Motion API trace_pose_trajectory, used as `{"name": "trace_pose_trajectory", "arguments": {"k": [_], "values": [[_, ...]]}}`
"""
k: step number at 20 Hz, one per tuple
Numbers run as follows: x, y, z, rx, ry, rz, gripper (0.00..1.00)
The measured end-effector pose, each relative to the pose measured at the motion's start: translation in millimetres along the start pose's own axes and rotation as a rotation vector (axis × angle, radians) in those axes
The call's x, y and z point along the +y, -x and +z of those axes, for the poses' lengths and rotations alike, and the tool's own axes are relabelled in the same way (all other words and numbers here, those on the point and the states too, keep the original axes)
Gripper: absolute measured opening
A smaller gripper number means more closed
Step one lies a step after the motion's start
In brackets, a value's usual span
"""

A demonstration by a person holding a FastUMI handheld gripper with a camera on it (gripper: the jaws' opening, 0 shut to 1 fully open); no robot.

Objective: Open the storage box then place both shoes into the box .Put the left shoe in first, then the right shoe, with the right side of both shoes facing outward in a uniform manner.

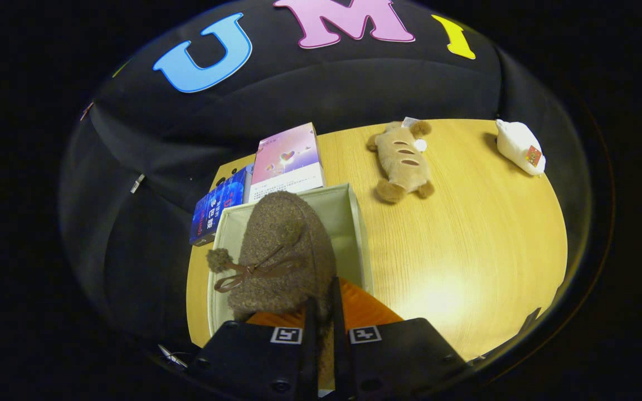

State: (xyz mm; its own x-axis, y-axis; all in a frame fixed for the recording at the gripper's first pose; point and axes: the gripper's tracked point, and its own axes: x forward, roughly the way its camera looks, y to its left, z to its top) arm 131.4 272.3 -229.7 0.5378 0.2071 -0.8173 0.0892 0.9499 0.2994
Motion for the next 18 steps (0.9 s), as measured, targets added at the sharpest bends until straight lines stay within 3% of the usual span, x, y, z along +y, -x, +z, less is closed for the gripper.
{"name": "trace_pose_trajectory", "arguments": {"k": [5,7,18], "values": [[14.2,23.5,6.2,-0.044,-0.003,0.065,0.91],[8.2,39.9,12.8,-0.076,0.01,0.067,0.99],[-86.1,163.0,70.2,-0.421,0.113,-0.052,0.99]]}}
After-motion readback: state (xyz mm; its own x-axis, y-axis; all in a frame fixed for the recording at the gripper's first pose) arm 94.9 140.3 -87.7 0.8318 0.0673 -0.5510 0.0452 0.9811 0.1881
